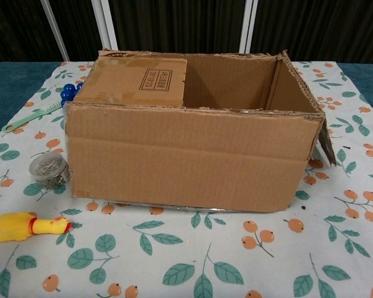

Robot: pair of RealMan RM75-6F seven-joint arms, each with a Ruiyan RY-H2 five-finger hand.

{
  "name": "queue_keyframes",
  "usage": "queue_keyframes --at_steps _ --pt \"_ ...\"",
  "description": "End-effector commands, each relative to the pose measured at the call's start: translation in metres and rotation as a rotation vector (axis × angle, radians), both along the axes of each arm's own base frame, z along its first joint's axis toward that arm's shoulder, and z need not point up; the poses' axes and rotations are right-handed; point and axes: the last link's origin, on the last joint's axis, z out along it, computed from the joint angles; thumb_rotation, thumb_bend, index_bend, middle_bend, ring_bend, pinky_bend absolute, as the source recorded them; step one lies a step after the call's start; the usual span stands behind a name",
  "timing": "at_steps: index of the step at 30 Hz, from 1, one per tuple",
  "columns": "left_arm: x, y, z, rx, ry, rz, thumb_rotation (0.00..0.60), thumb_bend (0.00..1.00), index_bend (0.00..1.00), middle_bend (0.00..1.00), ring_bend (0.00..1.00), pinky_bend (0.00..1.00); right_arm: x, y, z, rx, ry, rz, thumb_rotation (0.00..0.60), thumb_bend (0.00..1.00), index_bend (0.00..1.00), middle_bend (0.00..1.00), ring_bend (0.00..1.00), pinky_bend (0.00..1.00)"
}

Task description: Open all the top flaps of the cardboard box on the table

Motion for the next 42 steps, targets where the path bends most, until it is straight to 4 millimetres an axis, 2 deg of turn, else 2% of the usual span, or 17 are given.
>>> queue_keyframes --at_steps 1,2,8,12,16,19,22,26,31,37,42 --pt "0.016 0.019 0.002 -0.015 0.050 -0.025 0.600 0.51 0.18 0.13 0.00 0.00 -0.042 0.021 0.017 -0.066 -0.223 0.002 0.600 0.67 0.23 0.23 0.10 0.19" --pt "0.019 0.022 0.001 -0.023 0.052 -0.021 0.600 0.51 0.18 0.13 0.00 0.00 -0.039 0.026 0.013 -0.068 -0.226 0.036 0.600 0.65 0.23 0.23 0.10 0.19" --pt "0.038 0.036 -0.006 -0.076 0.078 -0.013 0.600 0.51 0.18 0.14 0.00 0.00 -0.104 0.076 0.025 -0.244 -0.199 -0.030 0.600 0.50 0.20 0.23 0.10 0.19" --pt "0.052 0.044 -0.003 -0.084 0.081 -0.031 0.600 0.51 0.18 0.14 0.00 0.00 -0.144 0.114 0.020 -0.352 -0.203 -0.123 0.600 0.43 0.17 0.21 0.10 0.19" --pt "0.061 0.052 -0.004 -0.118 0.106 -0.036 0.600 0.51 0.18 0.14 0.00 0.00 -0.180 0.159 0.007 -0.423 -0.266 -0.199 0.600 0.43 0.17 0.21 0.10 0.19" --pt "0.069 0.055 -0.008 -0.147 0.110 -0.052 0.600 0.51 0.18 0.15 0.00 0.00 -0.203 0.192 -0.011 -0.445 -0.287 -0.222 0.600 0.41 0.16 0.20 0.10 0.19" --pt "0.074 0.056 -0.012 -0.161 0.121 -0.081 0.600 0.49 0.18 0.16 0.00 0.00 -0.217 0.214 -0.027 -0.442 -0.249 -0.222 0.600 0.40 0.16 0.19 0.09 0.19" --pt "0.083 0.054 -0.021 -0.204 0.134 -0.123 0.600 0.48 0.18 0.16 0.00 0.00 -0.226 0.233 -0.047 -0.400 -0.183 -0.169 0.600 0.36 0.15 0.17 0.09 0.19" --pt "0.090 0.057 -0.032 -0.264 0.159 -0.144 0.600 0.48 0.18 0.17 0.00 0.00 -0.219 0.245 -0.056 -0.379 -0.177 -0.070 0.600 0.36 0.14 0.17 0.09 0.19" --pt "0.095 0.060 -0.054 -0.318 0.192 -0.162 0.600 0.48 0.18 0.18 0.00 0.00 -0.207 0.250 -0.064 -0.324 -0.156 -0.015 0.600 0.36 0.14 0.17 0.09 0.19" --pt "0.115 0.065 -0.077 -0.369 0.182 -0.192 0.600 0.49 0.18 0.19 0.00 0.00 -0.205 0.250 -0.069 -0.300 -0.144 -0.018 0.600 0.36 0.14 0.17 0.09 0.19"
